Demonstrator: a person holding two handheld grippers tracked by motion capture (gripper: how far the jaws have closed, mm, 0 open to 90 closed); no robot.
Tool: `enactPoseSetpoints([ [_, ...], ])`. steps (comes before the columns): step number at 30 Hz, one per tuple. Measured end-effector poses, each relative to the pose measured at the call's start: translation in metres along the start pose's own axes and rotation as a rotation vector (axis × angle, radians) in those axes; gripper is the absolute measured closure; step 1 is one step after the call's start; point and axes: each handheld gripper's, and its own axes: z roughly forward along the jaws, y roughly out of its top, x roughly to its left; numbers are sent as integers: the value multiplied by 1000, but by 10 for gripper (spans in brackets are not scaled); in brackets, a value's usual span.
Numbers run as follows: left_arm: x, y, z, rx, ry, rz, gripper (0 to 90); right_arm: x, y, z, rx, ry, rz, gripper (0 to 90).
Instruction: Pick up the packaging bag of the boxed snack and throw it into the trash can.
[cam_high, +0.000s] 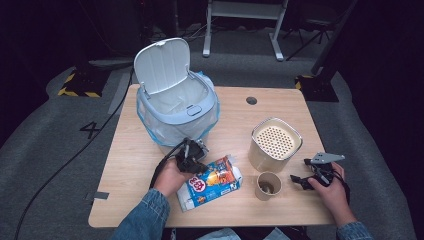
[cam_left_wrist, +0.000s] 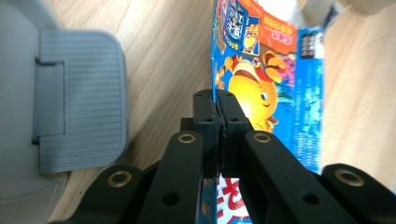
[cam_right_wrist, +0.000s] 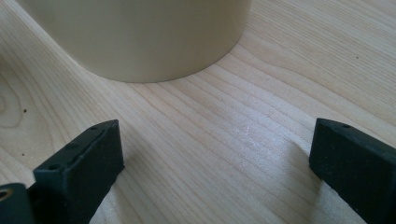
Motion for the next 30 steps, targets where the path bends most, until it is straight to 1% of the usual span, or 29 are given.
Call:
enactPoseSetpoints([
  [2,-2,-1,-6,-30,-15,-1,889,0,0,0,0,0,0,29],
  [3,-4,-1,-11,-56,-19,-14,890,0,0,0,0,0,0,29],
  [4,-5,-1,-15,-71,-17,-6,891,0,0,0,0,0,0,29],
  [6,-7,-2,-23,-112,-22,-6,892,0,0,0,0,0,0,29],
  [9,-11,-3,-36,-169,-23,8,892,0,0,0,0,0,0,29],
  [12,-17,-5,-50,-237,-12,21,892,0,0,0,0,0,0,29],
  [14,-19,-7,-58,-292,-17,26,891,0,0,0,0,0,0,29],
  [15,-20,-8,-61,-310,-17,29,891,0,0,0,0,0,0,29],
  [16,-21,-9,-66,-342,-23,41,891,0,0,0,0,0,0,29],
  [19,-22,-11,-77,-415,-26,32,891,0,0,0,0,0,0,29],
  [21,-25,-14,-86,-482,-31,39,891,0,0,0,0,0,0,29],
  [22,-26,-14,-89,-503,-35,45,891,0,0,0,0,0,0,29],
  [25,-31,-15,-99,-575,-11,67,891,0,0,0,0,0,0,29],
  [26,-32,-15,-101,-591,-5,71,891,0,0,0,0,0,0,29],
  [28,-35,-16,-106,-636,-3,73,891,0,0,0,0,0,0,29],
  [30,-37,-16,-111,-671,8,84,891,0,0,0,0,0,0,29],
])
